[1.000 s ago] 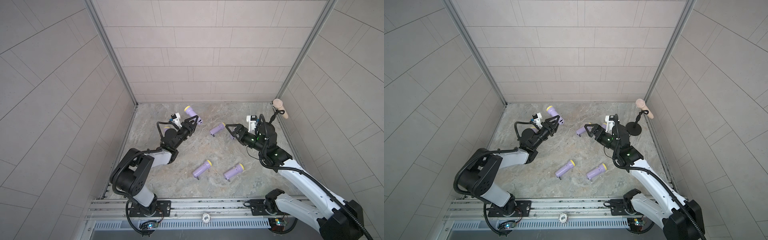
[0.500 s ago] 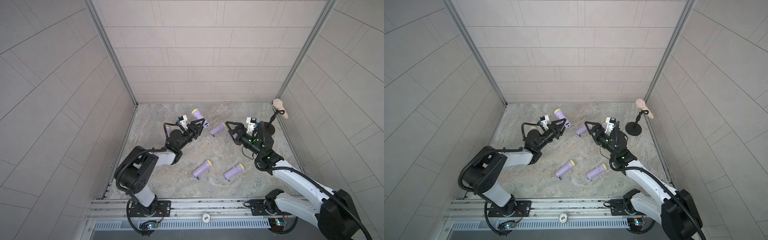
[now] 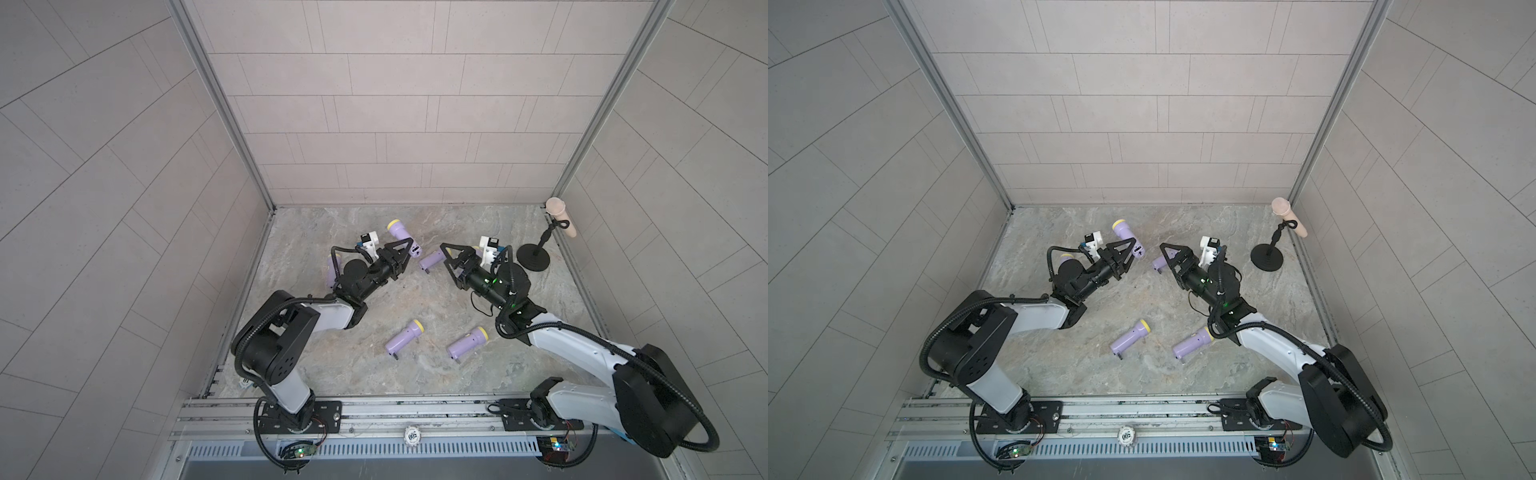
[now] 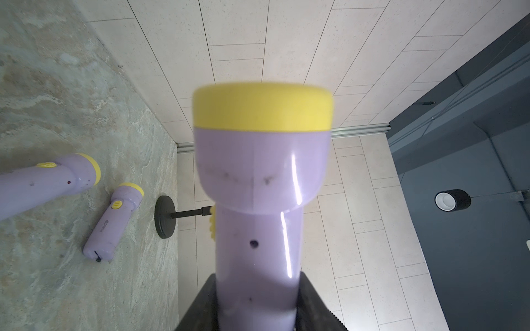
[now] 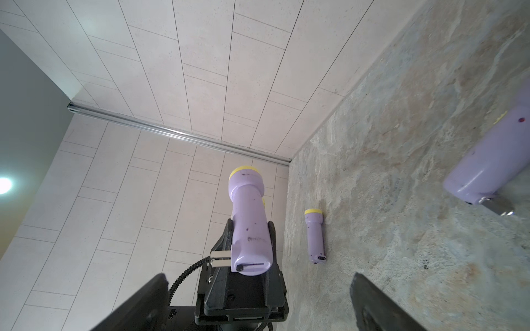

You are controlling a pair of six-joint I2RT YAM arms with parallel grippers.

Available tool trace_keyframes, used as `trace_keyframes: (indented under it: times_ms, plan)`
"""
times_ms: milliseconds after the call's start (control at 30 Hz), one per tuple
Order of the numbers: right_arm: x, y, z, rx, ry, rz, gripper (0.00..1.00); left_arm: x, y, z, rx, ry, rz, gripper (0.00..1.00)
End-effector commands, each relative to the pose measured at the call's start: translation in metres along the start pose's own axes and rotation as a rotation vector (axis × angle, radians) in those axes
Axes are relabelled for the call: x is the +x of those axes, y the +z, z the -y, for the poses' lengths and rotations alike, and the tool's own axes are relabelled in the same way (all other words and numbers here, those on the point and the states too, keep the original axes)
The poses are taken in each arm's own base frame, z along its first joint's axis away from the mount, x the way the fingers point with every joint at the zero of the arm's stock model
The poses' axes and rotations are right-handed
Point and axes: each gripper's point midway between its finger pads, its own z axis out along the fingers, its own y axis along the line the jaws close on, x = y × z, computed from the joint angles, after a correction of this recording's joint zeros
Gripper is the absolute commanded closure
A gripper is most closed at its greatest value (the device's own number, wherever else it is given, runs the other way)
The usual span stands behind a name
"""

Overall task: Close the plug at the bottom of the flashlight
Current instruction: Close the plug of the flashlight.

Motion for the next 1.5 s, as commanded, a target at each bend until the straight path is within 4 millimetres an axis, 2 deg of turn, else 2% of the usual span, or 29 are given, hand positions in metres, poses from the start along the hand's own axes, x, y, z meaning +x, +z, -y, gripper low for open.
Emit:
trace_keyframes:
  times_ms: [0, 400, 667, 1100, 1333, 1467]
  plan:
    - [0.000, 0.003, -0.015, -0.084, 0.008, 0.017, 0.00, 0.001, 0.005, 0.026, 0.090, -0.005, -0.006, 1.00]
    - [0.019, 0.027, -0.011, -0.177, 0.047, -0.017, 0.00, 0.001, 0.006, 0.020, 0.077, -0.026, -0.007, 1.00]
    - [0.033, 0.036, -0.015, -0.239, 0.035, -0.038, 0.01, 0.000, 0.005, 0.014, 0.064, -0.040, -0.001, 1.00]
    - [0.036, 0.036, -0.012, -0.284, 0.026, -0.027, 0.01, 0.001, 0.003, 0.008, 0.051, -0.046, 0.003, 1.00]
    - [0.037, 0.036, -0.027, -0.321, -0.002, -0.027, 0.01, 0.001, 0.003, 0.007, 0.049, -0.046, 0.002, 1.00]
    - [0.034, 0.036, -0.027, -0.319, 0.005, -0.015, 0.01, 0.001, 0.002, 0.005, 0.044, -0.048, 0.005, 1.00]
